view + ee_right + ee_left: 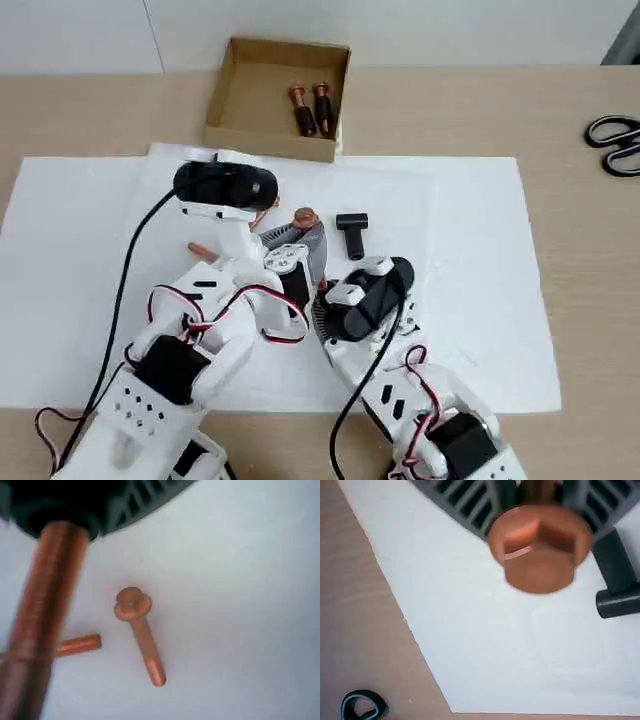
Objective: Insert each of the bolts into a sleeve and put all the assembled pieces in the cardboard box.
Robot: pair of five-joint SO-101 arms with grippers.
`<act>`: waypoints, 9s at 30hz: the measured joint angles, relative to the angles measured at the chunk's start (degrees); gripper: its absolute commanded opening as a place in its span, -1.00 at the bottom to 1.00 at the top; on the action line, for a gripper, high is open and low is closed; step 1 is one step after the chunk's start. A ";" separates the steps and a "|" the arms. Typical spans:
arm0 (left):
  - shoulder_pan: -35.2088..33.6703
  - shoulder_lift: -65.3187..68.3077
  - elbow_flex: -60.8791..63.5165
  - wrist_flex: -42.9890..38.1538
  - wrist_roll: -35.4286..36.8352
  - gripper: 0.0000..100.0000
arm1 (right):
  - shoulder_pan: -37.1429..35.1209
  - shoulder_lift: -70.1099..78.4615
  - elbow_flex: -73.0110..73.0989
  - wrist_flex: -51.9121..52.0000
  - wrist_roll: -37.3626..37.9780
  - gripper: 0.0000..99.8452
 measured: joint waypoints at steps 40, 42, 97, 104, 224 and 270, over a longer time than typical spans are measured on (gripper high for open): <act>6.68 0.00 3.25 9.05 0.44 -0.94 | -0.09 -0.09 0.00 0.00 -0.18 -0.99; 6.77 0.00 3.25 9.05 0.35 -0.83 | -0.09 -0.09 0.00 0.00 -0.18 -0.99; -47.91 -0.44 -9.85 33.23 -33.23 -0.38 | 16.62 76.66 -58.02 -17.76 5.80 -0.99; -47.91 -0.62 -9.85 36.92 -33.23 -0.38 | 16.62 107.43 -79.56 -30.42 5.80 -0.99; -47.91 -0.62 -9.85 39.65 -33.23 -0.38 | 18.46 147.25 -126.95 46.59 -2.29 -0.99; -25.67 124.75 -125.80 52.57 -51.87 -0.60 | 28.04 116.48 -112.09 46.95 9.93 -0.99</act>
